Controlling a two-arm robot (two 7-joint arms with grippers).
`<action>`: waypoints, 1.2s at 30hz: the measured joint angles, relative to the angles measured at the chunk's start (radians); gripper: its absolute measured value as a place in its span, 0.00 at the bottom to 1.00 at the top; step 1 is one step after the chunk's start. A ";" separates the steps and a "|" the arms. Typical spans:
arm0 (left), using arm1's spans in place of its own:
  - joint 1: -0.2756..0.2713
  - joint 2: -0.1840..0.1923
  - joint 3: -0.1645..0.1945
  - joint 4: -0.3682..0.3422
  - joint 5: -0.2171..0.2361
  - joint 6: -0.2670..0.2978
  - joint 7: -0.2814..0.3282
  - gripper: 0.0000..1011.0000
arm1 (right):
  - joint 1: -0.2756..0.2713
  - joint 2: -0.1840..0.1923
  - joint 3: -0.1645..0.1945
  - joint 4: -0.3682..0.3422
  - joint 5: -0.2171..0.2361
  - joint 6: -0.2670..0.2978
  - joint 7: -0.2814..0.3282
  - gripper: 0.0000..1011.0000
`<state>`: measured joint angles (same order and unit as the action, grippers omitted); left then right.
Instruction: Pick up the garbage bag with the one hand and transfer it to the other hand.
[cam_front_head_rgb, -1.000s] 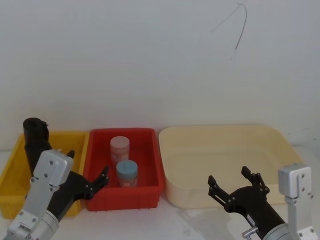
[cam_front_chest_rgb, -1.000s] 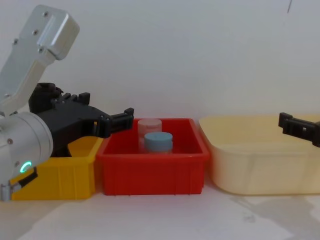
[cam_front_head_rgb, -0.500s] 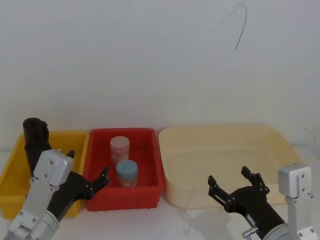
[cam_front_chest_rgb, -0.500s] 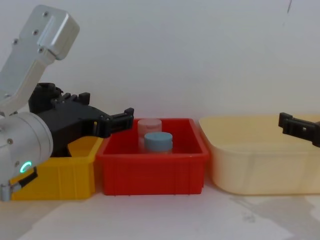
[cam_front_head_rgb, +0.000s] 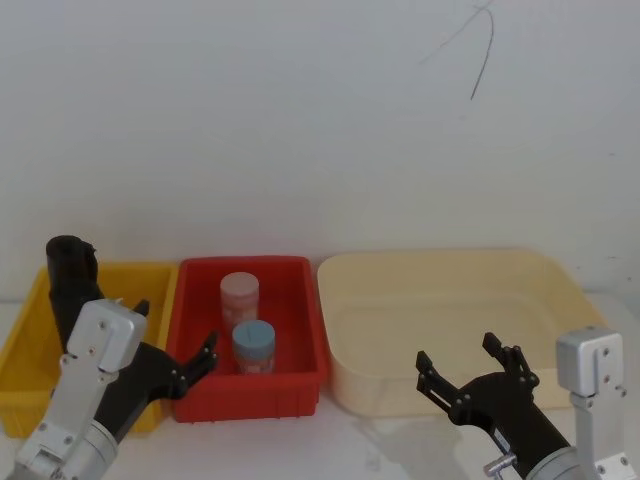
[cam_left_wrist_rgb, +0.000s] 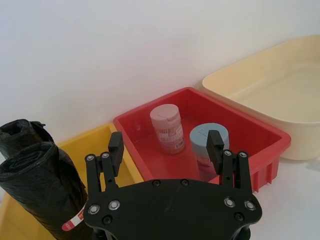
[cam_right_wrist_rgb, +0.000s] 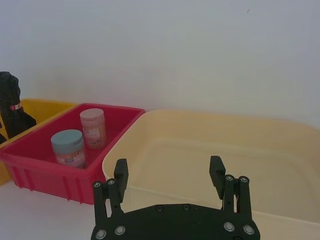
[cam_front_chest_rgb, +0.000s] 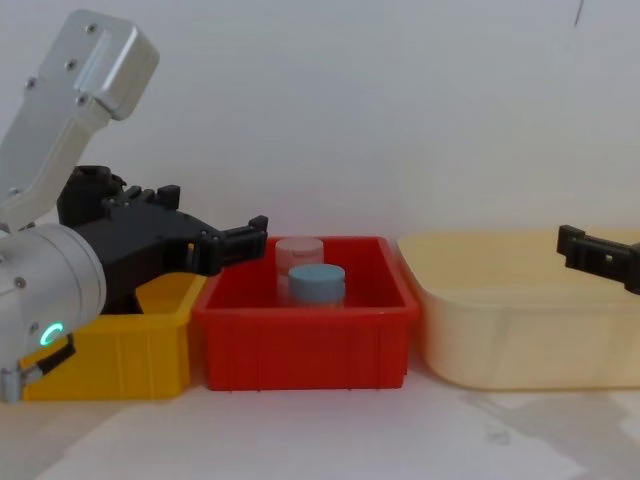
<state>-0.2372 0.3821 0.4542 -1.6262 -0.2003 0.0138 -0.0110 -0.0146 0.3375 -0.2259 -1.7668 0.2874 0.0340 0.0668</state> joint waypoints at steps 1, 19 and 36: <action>0.000 0.000 0.000 0.000 0.000 0.000 0.000 0.99 | 0.000 0.000 0.000 0.000 0.000 0.000 0.000 0.99; 0.000 0.000 0.000 0.000 0.000 0.000 0.000 0.99 | 0.000 0.000 0.000 0.000 0.000 0.000 0.000 0.99; 0.000 0.000 0.000 0.000 0.000 0.000 0.000 0.99 | 0.000 0.000 0.000 0.000 0.000 0.000 0.000 0.99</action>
<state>-0.2371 0.3821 0.4542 -1.6262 -0.2004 0.0139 -0.0109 -0.0146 0.3374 -0.2259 -1.7667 0.2874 0.0340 0.0668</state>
